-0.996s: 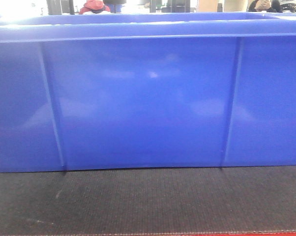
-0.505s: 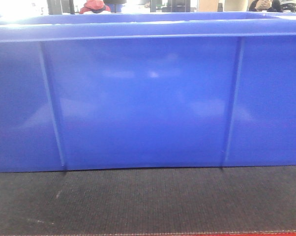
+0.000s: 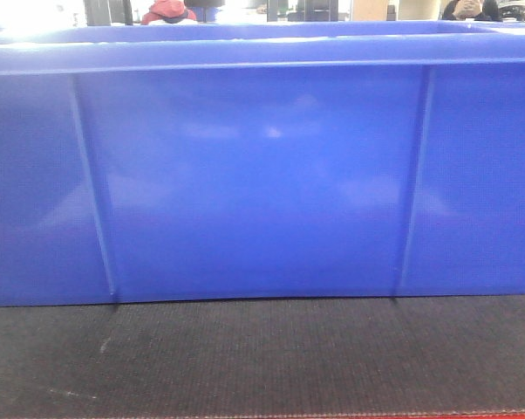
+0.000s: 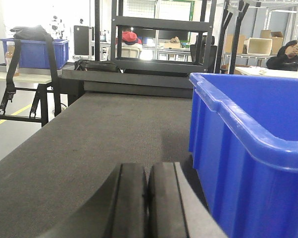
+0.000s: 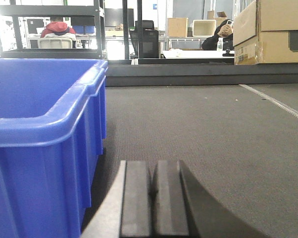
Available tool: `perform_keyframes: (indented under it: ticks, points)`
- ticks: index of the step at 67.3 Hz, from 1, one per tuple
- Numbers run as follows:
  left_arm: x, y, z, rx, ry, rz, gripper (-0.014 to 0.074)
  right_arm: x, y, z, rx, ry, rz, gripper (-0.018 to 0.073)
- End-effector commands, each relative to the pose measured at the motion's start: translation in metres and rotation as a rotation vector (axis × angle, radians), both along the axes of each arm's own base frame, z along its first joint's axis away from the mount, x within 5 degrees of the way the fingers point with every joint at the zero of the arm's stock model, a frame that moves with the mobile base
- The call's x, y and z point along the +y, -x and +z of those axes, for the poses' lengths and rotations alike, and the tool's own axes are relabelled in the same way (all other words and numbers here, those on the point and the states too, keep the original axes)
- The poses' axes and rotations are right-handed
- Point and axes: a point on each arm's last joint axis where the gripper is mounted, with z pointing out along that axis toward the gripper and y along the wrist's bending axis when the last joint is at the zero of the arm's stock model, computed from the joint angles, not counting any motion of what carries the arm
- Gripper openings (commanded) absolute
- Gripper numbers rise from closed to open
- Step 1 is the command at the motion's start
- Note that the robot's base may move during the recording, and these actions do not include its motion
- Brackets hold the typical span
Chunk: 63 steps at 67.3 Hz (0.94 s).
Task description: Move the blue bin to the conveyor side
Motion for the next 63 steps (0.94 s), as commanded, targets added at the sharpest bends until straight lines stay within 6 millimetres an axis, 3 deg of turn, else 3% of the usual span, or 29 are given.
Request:
perform_keyframes:
  ticks: [1,63]
  points:
    - [0.0002,0.0006,0.0025,-0.024,0.003,0.004,-0.0006,0.0002,0.0004,0.0005,-0.009,0.002,0.003,-0.0085]
    - [0.0002,0.0006,0.0025,-0.024,0.003,0.004,-0.0006,0.0004,0.0004,0.0007,-0.011,0.002,0.008,-0.0085]
